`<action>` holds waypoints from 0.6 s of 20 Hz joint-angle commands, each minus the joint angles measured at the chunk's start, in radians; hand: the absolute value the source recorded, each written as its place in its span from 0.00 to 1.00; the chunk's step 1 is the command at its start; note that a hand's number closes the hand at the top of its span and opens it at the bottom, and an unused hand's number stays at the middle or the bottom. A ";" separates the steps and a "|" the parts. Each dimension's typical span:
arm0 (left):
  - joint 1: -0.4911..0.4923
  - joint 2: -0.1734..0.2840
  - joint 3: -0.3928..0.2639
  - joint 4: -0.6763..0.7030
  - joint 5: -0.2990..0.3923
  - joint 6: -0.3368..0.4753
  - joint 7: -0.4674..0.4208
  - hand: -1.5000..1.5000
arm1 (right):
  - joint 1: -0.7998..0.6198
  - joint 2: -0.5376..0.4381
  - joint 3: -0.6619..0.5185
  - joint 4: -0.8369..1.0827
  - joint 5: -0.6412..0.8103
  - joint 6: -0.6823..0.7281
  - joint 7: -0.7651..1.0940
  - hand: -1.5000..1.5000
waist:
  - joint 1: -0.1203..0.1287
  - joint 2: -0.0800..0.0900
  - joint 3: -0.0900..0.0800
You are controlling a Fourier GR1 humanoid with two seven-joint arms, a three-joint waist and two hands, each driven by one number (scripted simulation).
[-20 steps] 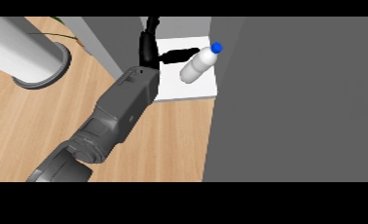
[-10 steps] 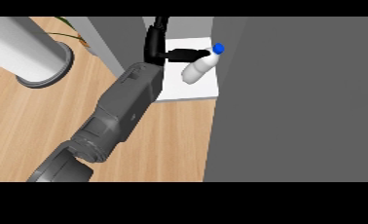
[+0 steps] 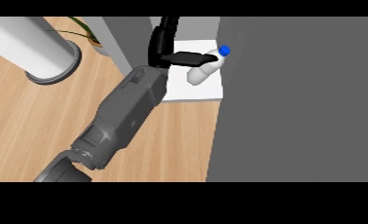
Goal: Pick up the bottled water, place it into the cabinet and close the cabinet
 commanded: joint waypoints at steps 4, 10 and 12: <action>0.200 0.000 -0.090 -0.318 -0.002 0.042 0.087 0.00 | 0.005 0.011 -0.015 -0.083 -0.001 -0.024 0.064 0.00 | 0.043 -0.011 0.000; 0.446 0.026 -0.177 -0.610 -0.030 0.113 0.155 1.00 | -0.007 -0.018 0.034 -0.072 0.060 0.008 0.047 0.00 | 0.051 -0.013 0.000; 0.532 0.036 -0.209 -0.666 -0.049 0.106 0.125 1.00 | -0.021 -0.076 0.007 -0.098 0.048 0.051 0.084 0.00 | 0.049 -0.012 0.000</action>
